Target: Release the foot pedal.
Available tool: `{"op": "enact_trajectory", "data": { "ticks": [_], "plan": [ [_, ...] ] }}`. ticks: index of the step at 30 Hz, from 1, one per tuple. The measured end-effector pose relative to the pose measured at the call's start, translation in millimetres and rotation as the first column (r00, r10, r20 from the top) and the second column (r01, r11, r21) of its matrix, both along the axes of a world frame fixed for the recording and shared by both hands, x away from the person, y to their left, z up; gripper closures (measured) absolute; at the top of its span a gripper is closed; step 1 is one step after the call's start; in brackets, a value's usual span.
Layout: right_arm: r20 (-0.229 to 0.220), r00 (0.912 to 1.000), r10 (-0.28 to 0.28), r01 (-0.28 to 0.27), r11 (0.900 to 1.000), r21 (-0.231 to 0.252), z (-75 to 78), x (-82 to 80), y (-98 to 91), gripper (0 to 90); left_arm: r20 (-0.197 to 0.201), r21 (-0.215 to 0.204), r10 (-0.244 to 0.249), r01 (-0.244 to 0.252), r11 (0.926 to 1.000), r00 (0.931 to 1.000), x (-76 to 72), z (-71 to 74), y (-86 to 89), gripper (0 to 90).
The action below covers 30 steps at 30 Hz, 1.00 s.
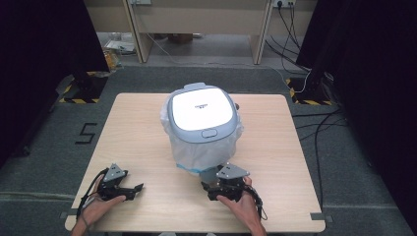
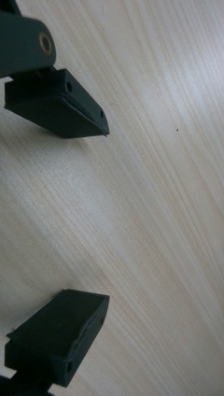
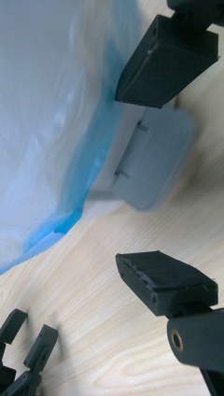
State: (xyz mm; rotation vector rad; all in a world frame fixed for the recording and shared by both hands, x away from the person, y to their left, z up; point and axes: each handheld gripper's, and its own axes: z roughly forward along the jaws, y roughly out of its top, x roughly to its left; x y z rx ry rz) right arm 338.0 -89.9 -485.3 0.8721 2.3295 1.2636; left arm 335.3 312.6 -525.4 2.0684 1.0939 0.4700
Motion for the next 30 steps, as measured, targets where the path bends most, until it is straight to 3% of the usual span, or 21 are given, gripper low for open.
{"op": "enact_trajectory", "data": {
  "ticks": [6, 13, 30],
  "plan": [
    [0.006, 0.9993, -0.036, 0.036, 0.9993, -0.009, 6.7, -9.9, -21.9, 19.2, 0.000, 0.000, -0.001, 0.001, 1.0000, 1.0000, 0.0, 0.0, 0.0, 14.8],
    [0.010, 0.9897, -0.143, 0.143, 0.9896, -0.016, 6.3, -9.7, -57.4, 19.0, 0.000, 0.000, 0.000, 0.000, 1.0000, 1.0000, 0.0, 0.0, 0.0, 14.8],
    [0.015, 0.9686, -0.248, 0.248, 0.9684, -0.023, 6.5, -8.5, -98.9, 17.3, 0.000, 0.000, -0.001, 0.001, 1.0000, 1.0000, 0.0, 0.0, 0.1, 14.9]
  ]
}}
